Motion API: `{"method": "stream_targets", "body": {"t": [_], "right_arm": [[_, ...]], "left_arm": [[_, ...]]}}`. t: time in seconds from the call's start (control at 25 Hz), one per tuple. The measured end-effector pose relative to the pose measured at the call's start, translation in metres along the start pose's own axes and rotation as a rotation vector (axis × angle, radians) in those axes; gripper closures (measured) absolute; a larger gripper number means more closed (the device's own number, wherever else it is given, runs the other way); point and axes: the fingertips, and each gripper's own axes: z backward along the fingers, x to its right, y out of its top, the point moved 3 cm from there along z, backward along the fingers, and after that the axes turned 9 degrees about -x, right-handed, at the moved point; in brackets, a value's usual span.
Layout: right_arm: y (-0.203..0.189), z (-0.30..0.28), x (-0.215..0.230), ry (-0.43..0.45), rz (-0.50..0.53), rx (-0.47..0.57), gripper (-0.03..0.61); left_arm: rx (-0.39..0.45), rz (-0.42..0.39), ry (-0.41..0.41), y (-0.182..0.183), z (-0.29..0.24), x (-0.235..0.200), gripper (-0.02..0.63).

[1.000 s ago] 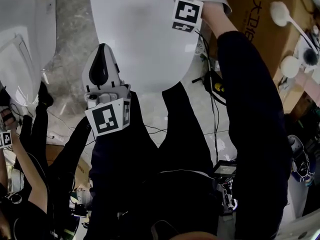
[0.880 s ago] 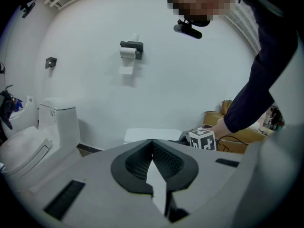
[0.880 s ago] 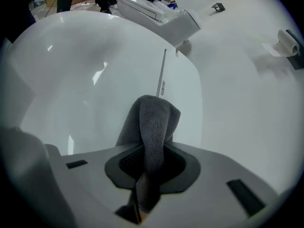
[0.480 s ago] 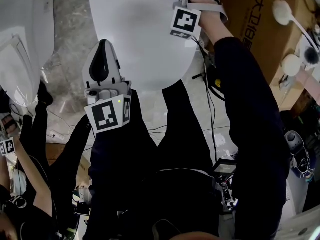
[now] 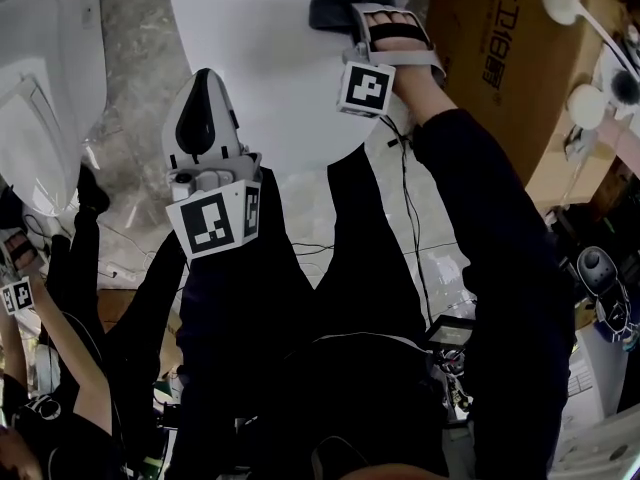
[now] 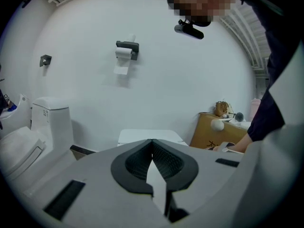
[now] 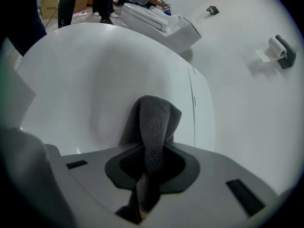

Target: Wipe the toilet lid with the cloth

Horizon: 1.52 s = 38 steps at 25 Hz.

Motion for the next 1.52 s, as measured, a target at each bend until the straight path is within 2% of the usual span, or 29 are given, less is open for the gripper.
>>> {"method": "stream_targets", "body": {"t": [0.56, 1.04, 1.36, 1.52], "right_arm": [[0.004, 0.086, -0.134, 0.141, 0.003, 0.032, 0.509], [0.003, 0.149, -0.236, 0.313, 0.010, 0.041, 0.509], [0.003, 0.154, -0.234, 0.460, 0.031, 0.019, 0.508], [0.006, 0.151, -0.214, 0.431, 0.047, 0.038, 0.508]], "left_arm": [[0.022, -0.009, -0.040, -0.011, 0.028, 0.020, 0.598], [0.024, -0.024, -0.061, -0.018, 0.039, 0.031, 0.598], [0.019, -0.024, -0.055, -0.020, 0.041, 0.024, 0.600], [0.009, -0.014, -0.034, -0.025, 0.042, 0.017, 0.600]]}}
